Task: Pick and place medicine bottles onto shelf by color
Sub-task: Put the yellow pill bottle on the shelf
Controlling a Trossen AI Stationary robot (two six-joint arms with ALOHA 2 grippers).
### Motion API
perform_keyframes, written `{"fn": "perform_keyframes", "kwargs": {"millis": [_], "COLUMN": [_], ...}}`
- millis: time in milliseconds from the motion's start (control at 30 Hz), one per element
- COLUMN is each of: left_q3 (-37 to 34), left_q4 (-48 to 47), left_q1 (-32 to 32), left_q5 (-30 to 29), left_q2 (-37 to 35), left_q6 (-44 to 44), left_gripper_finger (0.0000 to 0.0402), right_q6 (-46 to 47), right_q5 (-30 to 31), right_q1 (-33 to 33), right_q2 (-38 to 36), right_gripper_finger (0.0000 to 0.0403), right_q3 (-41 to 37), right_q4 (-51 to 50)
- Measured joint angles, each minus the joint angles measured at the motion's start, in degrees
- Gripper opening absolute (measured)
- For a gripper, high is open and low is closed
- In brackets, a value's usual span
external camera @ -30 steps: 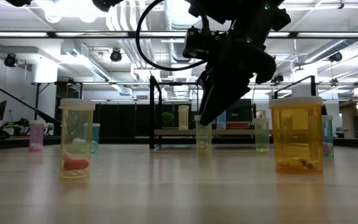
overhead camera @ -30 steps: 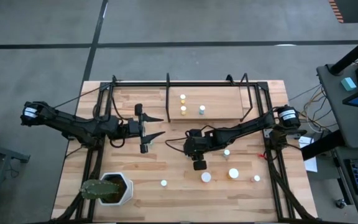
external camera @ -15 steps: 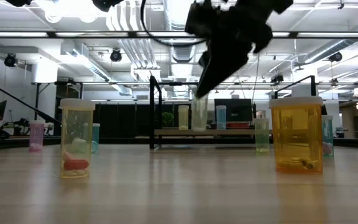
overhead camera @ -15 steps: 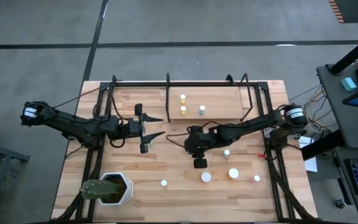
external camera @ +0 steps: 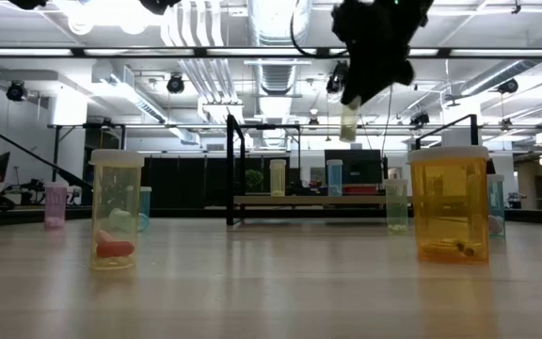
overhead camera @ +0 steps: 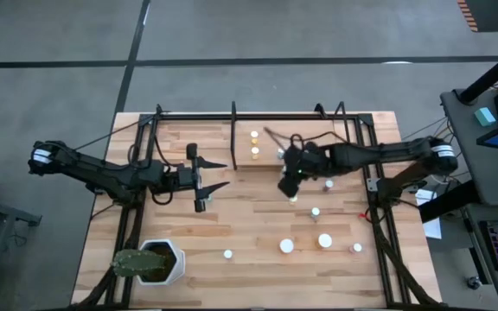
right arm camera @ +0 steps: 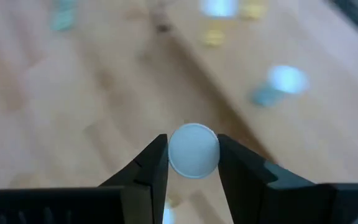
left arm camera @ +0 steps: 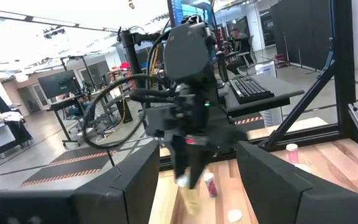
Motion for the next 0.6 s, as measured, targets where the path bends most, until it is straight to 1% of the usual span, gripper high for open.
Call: {"fn": "perform_keyframes", "kwargs": {"millis": [67, 133, 300, 600], "left_q3": [0.0, 0.0, 0.0, 0.0], "left_q4": [-0.1, -0.2, -0.3, -0.2], "left_q1": [0.0, 0.0, 0.0, 0.0], "left_q5": [0.0, -0.1, -0.2, -0.4], "left_q2": [-0.1, -0.3, -0.6, -0.7], "left_q6": [0.0, 0.0, 0.4, 1.3], "left_gripper_finger": [0.0199, 0.0199, 0.0199, 0.0199], "right_q6": [4.1, 5.9, 7.0, 3.9], "right_q5": [3.6, 5.8, 6.3, 6.3], "right_q1": [-0.9, -1.8, -5.4, -13.1], "right_q2": [-0.3, -0.5, -0.9, -0.8], "right_gripper_finger": [0.0112, 0.0112, 0.0112, 0.011], "right_q3": [-0.5, -1.2, -3.5, -9.4], "right_q4": [-2.5, -3.7, -3.9, -1.2]}}
